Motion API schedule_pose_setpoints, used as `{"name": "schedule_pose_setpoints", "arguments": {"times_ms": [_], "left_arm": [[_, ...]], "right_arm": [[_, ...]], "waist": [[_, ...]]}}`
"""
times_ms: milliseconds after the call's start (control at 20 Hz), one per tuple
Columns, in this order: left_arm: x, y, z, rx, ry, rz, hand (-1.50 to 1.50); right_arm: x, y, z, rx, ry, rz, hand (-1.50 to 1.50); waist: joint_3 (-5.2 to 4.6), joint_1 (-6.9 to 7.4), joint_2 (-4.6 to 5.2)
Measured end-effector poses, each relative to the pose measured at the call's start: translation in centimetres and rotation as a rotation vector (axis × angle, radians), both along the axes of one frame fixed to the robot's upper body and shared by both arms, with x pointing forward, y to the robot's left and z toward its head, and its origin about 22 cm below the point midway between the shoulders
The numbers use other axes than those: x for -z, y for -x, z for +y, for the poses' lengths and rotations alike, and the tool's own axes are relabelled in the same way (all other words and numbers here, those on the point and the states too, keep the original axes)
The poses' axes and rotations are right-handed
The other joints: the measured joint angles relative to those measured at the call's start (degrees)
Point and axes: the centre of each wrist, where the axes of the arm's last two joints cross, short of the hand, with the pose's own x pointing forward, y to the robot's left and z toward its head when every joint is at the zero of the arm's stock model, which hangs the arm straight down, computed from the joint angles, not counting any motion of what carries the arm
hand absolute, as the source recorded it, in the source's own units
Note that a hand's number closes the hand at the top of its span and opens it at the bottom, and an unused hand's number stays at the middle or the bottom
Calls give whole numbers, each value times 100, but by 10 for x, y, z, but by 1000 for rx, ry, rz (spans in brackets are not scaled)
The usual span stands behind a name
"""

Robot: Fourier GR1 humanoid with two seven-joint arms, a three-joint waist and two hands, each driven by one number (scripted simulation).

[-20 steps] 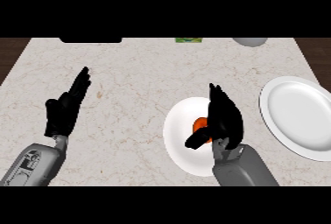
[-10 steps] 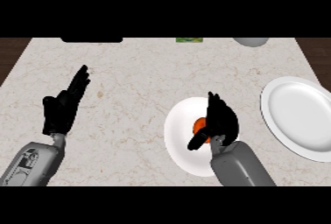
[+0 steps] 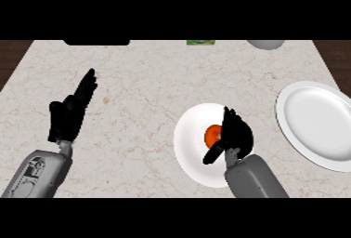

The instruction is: Pick the squash from the plate and place it in the plate

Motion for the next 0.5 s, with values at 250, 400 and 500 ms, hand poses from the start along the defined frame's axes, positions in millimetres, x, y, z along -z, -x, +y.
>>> {"name": "schedule_pose_setpoints", "arguments": {"times_ms": [250,400,500], "left_arm": [[-3,5,-2,-10,-3,-1,0],[-2,7,-7,-10,-2,-3,0],[-3,6,-6,-11,1,-4,0]], "right_arm": [[15,0,-9,9,36,-24,150],[13,1,-8,12,54,-51,150],[11,-1,-8,13,63,-66,150]], "waist": [[-1,2,-3],[0,0,-4],[0,-1,-3]]}}
